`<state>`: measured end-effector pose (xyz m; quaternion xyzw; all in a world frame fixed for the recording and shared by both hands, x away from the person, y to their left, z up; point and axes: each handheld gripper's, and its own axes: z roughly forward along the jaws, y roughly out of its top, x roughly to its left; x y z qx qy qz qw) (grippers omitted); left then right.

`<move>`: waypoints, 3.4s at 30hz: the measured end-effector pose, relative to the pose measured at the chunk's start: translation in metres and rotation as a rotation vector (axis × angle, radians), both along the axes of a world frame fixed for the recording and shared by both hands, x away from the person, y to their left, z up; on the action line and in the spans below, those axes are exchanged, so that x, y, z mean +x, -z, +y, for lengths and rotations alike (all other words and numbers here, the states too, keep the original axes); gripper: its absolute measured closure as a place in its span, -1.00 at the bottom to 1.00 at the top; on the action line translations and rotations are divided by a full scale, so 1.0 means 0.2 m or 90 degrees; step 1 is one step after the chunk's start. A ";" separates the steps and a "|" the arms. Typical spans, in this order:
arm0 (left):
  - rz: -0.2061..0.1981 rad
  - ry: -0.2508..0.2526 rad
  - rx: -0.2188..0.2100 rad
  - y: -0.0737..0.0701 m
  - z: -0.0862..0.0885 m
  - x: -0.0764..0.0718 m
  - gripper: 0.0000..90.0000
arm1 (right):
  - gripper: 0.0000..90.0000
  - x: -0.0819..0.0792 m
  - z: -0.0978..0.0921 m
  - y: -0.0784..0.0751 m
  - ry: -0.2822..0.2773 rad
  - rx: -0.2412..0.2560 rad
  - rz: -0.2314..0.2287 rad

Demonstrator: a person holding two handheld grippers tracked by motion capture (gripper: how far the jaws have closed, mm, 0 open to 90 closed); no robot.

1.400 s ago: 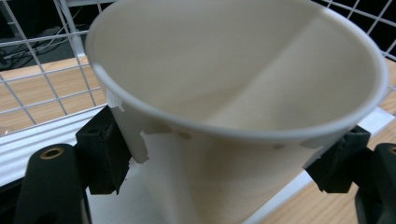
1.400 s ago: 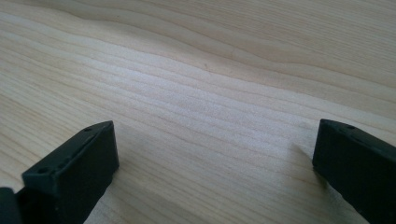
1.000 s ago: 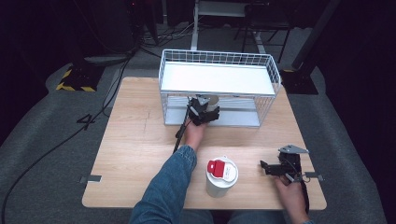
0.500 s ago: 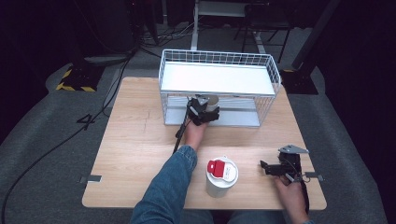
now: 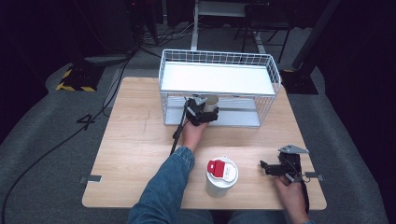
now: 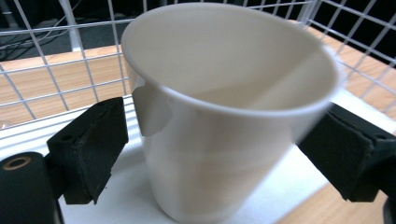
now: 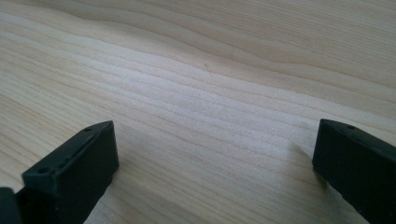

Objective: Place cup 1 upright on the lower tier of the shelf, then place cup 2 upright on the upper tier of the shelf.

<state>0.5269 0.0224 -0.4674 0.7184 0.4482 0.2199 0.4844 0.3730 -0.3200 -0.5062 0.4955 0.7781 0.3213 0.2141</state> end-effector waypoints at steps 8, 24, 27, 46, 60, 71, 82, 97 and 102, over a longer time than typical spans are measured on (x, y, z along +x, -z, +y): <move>-0.012 0.031 -0.001 -0.05 0.05 -0.12 -0.80 | -0.99 0.00 0.00 0.00 0.001 0.001 0.000; -0.024 0.031 -0.004 -0.19 0.25 -0.42 -0.84 | -0.99 0.00 0.00 0.00 0.001 0.001 0.000; -0.038 0.017 0.003 -0.22 0.30 -0.48 -0.84 | -0.99 0.00 0.00 0.00 0.002 0.001 0.000; 0.008 0.041 0.087 -0.18 0.53 -0.78 -0.84 | -0.99 0.00 0.00 0.00 0.001 0.002 0.001; 0.057 0.026 0.104 -0.08 0.62 -0.85 -0.83 | -1.00 0.01 -0.02 0.00 -0.027 0.005 0.006; 0.088 -0.002 0.106 0.00 0.73 -0.91 -0.80 | -0.75 -0.02 -0.02 -0.10 -0.080 -0.007 -0.002; 0.122 -0.048 0.120 0.12 0.84 -0.95 -0.76 | -0.75 -0.01 -0.03 -0.14 -0.090 0.019 -0.023; 0.175 -0.061 0.152 0.19 0.89 -0.91 -0.69 | -0.75 -0.09 0.00 -0.23 -0.142 0.050 -0.042; 0.176 -0.058 0.154 0.19 0.88 -0.91 -0.70 | -0.75 -0.13 0.04 -0.27 -0.177 0.067 -0.041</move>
